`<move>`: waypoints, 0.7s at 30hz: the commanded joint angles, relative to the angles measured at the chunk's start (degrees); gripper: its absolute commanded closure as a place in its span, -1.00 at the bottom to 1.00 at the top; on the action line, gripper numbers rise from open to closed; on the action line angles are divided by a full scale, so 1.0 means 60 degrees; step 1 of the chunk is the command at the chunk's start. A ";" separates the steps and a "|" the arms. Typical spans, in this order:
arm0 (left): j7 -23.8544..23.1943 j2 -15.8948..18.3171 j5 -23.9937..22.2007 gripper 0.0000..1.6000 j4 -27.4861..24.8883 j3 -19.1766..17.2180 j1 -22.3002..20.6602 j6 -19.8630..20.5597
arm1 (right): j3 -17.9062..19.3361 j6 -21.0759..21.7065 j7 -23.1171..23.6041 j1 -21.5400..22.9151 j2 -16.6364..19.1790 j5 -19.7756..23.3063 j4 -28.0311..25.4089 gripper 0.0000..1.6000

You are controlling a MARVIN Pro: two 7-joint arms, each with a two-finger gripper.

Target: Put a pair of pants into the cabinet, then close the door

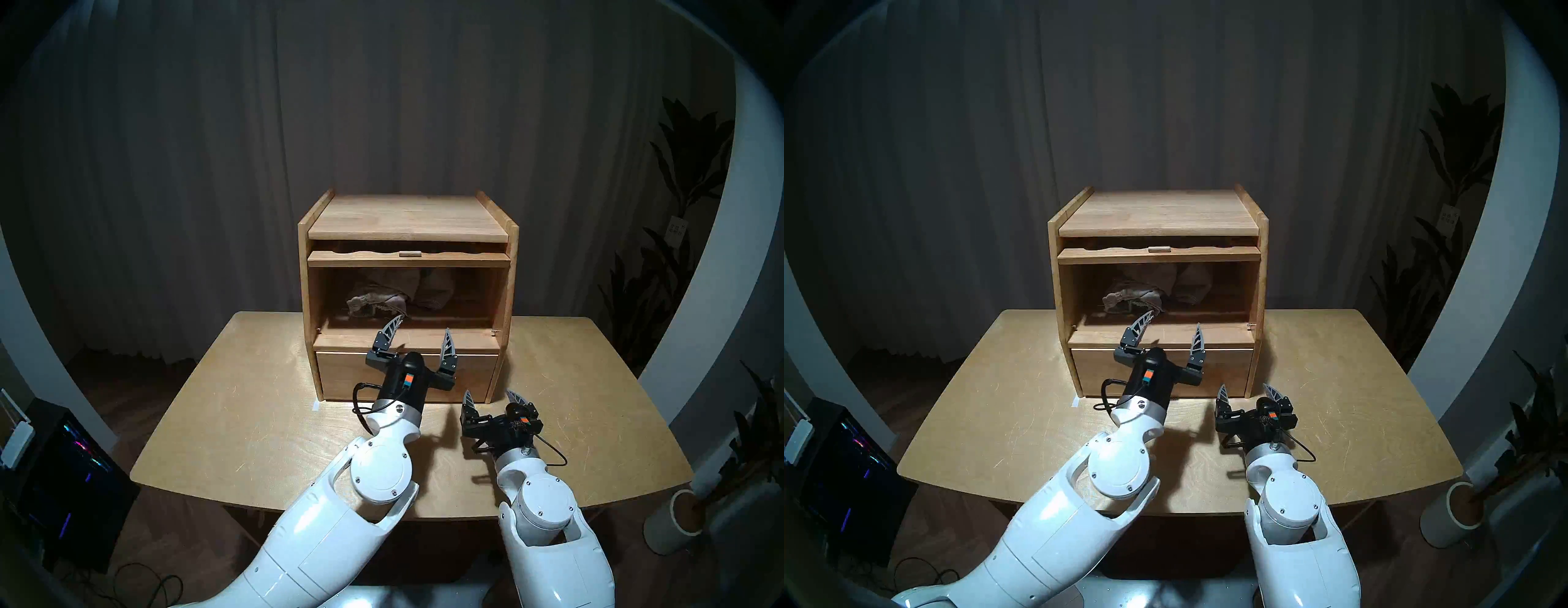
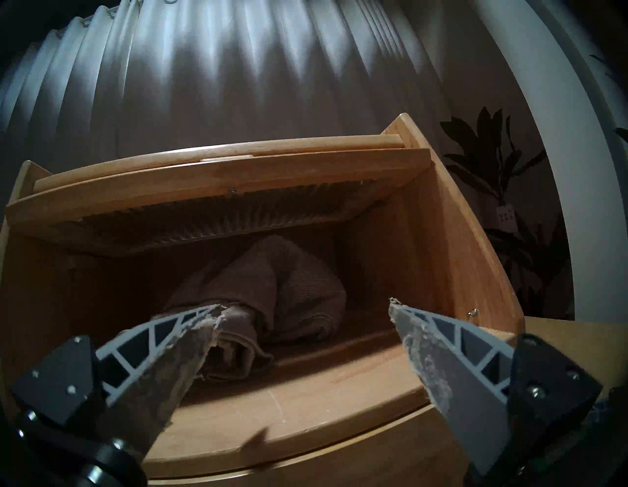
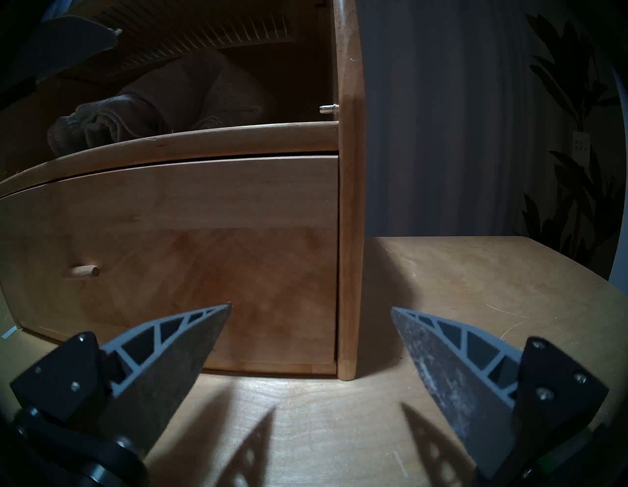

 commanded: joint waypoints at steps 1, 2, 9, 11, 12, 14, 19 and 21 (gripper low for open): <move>0.0031 0.0712 -0.0018 -1.00 -0.1031 -0.0394 0.0394 -0.0370 | 0.0003 -0.0045 -0.0001 0.0098 -0.0002 0.0000 -0.0135 -1.00; 0.0055 0.0851 -0.0021 -1.00 -0.1229 -0.0514 0.0477 -0.0380 | 0.0003 -0.0046 -0.0001 0.0102 -0.0002 0.0000 -0.0127 -1.00; 0.0410 0.1766 -0.0044 -1.00 -0.2035 -0.1692 0.1023 -0.0320 | 0.0003 -0.0049 -0.0001 0.0128 -0.0003 0.0000 -0.0081 -1.00; 0.0613 0.2089 -0.0063 -1.00 -0.2174 -0.2192 0.1262 -0.0264 | 0.0003 -0.0051 -0.0001 0.0138 -0.0003 0.0000 -0.0071 -1.00; 0.0699 0.2100 -0.0069 -1.00 -0.2157 -0.2331 0.1340 -0.0228 | 0.0003 -0.0052 -0.0001 0.0140 -0.0003 0.0000 -0.0068 -1.00; 0.0902 0.2417 -0.0103 -1.00 -0.2229 -0.2749 0.1591 -0.0192 | 0.0003 -0.0054 -0.0001 0.0149 -0.0003 0.0000 -0.0063 -1.00; 0.1366 0.2960 -0.0284 -1.00 -0.2411 -0.3643 0.2201 -0.0246 | 0.0003 -0.0060 -0.0001 0.0168 -0.0003 0.0000 -0.0059 -1.00; 0.1550 0.3188 -0.0386 -1.00 -0.2437 -0.3933 0.2496 -0.0241 | 0.0004 -0.0063 -0.0001 0.0176 -0.0003 0.0000 -0.0062 -1.00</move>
